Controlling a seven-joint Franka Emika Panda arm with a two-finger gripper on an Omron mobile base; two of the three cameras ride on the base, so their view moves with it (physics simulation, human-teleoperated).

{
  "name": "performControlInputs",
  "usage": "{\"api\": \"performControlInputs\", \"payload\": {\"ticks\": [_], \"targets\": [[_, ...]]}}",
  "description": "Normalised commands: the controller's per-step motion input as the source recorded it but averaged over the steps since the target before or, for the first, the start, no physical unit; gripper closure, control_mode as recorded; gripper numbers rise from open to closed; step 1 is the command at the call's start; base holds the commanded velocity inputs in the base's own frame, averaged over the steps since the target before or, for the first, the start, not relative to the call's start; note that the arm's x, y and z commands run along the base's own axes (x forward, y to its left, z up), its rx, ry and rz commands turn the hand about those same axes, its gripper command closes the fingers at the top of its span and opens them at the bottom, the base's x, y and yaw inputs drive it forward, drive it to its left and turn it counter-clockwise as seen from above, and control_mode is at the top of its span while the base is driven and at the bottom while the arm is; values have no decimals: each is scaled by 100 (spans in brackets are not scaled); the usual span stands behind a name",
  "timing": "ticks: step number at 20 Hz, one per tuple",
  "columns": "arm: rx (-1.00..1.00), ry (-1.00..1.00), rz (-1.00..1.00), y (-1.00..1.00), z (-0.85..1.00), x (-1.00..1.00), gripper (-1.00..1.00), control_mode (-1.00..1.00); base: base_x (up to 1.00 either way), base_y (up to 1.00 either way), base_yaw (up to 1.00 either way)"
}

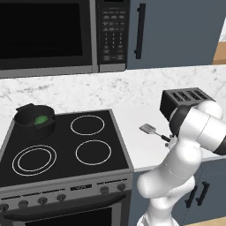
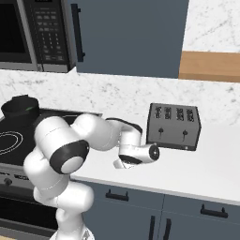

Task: Put the lemon and broccoli in the pot. Retrieve the spatula and lightly stir the vegetables in the pot.

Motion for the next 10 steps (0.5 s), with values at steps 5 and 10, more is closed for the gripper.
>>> {"api": "performControlInputs", "payload": {"ticks": [5,10], "targets": [[0,0,-4,-10,-14,4,-100,-100,0,0,0],[1,0,-2,-11,-3,6,-100,-100,0,0,0]]}}
